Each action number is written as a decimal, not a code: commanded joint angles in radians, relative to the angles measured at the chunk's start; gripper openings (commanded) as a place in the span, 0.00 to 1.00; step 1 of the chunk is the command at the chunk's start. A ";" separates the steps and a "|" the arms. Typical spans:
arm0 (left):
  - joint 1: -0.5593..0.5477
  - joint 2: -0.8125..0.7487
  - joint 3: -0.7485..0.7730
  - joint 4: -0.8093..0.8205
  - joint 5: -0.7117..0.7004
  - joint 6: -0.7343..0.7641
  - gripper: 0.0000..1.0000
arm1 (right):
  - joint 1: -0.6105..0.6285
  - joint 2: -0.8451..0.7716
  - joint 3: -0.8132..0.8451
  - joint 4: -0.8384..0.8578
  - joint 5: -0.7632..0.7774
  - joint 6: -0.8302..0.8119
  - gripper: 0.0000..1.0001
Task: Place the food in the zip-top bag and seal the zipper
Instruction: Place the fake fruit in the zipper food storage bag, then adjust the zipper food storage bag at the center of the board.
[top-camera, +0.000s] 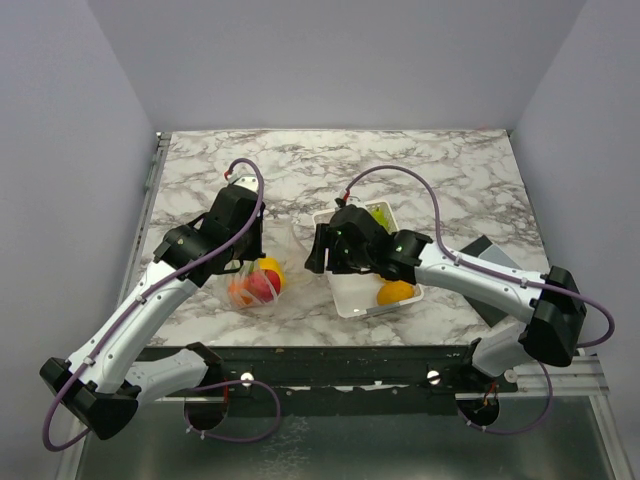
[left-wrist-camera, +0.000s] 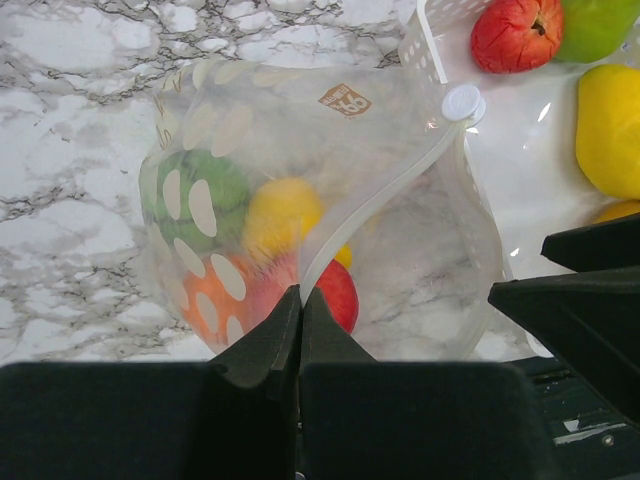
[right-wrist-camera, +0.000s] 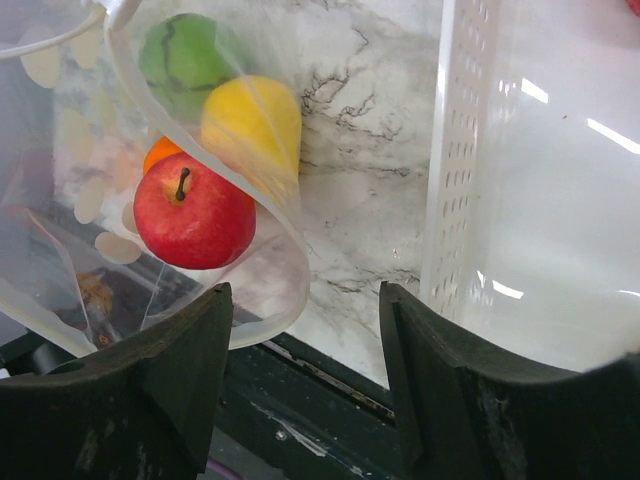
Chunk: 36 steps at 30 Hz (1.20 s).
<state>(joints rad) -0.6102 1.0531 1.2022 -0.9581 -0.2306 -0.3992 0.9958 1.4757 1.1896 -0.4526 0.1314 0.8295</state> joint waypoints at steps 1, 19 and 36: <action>-0.002 0.002 0.022 0.010 0.022 -0.002 0.00 | 0.009 -0.001 -0.023 0.059 -0.034 0.056 0.64; -0.002 0.008 0.041 -0.007 0.024 0.003 0.00 | 0.009 0.110 0.006 0.098 -0.068 0.088 0.46; -0.002 -0.020 0.057 -0.029 -0.022 0.000 0.00 | 0.008 0.057 0.093 0.088 -0.072 -0.012 0.01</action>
<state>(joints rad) -0.6102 1.0592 1.2163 -0.9714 -0.2249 -0.3992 0.9958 1.5776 1.2427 -0.3660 0.0612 0.8669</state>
